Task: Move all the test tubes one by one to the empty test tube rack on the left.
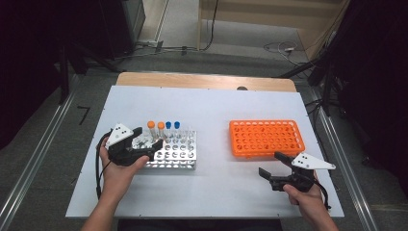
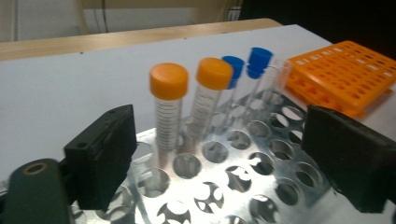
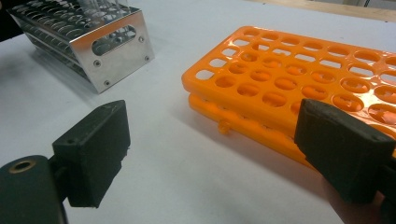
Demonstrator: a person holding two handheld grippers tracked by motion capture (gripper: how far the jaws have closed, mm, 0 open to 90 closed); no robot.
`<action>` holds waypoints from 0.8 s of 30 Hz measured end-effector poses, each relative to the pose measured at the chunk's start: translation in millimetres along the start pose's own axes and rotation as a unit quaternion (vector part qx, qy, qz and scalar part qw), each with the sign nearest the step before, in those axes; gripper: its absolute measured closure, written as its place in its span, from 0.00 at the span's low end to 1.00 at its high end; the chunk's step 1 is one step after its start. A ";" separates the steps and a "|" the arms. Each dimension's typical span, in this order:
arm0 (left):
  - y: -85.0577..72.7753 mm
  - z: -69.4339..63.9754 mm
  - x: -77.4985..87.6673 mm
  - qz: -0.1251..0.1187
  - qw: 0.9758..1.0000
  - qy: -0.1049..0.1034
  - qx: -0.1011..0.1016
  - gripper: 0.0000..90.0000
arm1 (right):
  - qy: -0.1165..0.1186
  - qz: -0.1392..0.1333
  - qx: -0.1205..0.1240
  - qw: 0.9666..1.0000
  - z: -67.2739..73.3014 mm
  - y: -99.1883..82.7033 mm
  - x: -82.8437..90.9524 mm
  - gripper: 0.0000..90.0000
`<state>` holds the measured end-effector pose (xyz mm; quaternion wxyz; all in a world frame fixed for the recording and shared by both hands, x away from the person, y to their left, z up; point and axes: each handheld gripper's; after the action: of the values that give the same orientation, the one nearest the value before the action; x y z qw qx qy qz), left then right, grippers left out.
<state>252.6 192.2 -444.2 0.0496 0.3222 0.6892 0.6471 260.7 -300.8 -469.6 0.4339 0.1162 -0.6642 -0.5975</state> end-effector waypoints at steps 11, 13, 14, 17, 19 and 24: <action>-15.4 -13.3 25.7 -0.026 0.998 -0.052 -0.015 0.00 | -0.005 -0.001 -0.002 1.000 -3.5 -0.4 0.8 0.10; -19.2 -13.9 29.3 -0.026 0.998 -0.055 -0.015 0.00 | -0.007 -0.001 -0.004 1.000 -4.0 -0.6 1.3 0.10; -21.3 -14.1 31.1 -0.026 0.998 -0.055 -0.016 0.00 | -0.007 -0.002 -0.004 1.000 -4.5 -0.7 1.6 0.10; -27.9 -14.2 37.1 -0.029 0.998 -0.055 -0.020 0.00 | -0.009 -0.003 -0.005 1.000 -6.1 -0.7 3.2 0.10; -31.2 -13.7 42.0 -0.034 0.998 -0.055 -0.020 0.00 | -0.010 -0.005 -0.007 1.000 -7.5 -0.9 4.1 0.10; -37.9 -11.4 54.1 -0.041 0.997 -0.059 -0.023 0.00 | -0.013 -0.012 -0.006 1.000 -12.5 -2.1 7.0 0.10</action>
<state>190.0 211.6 -458.5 0.1241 0.3296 0.6828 0.6401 264.8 -314.7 -469.5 0.4188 0.1138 -0.6648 -0.6080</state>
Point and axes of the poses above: each handheld gripper's, and its own axes: x roughly backward along the jaws, y roughly out of its top, z roughly to its left, and after that the axes turned 1 degree about -z, right-handed
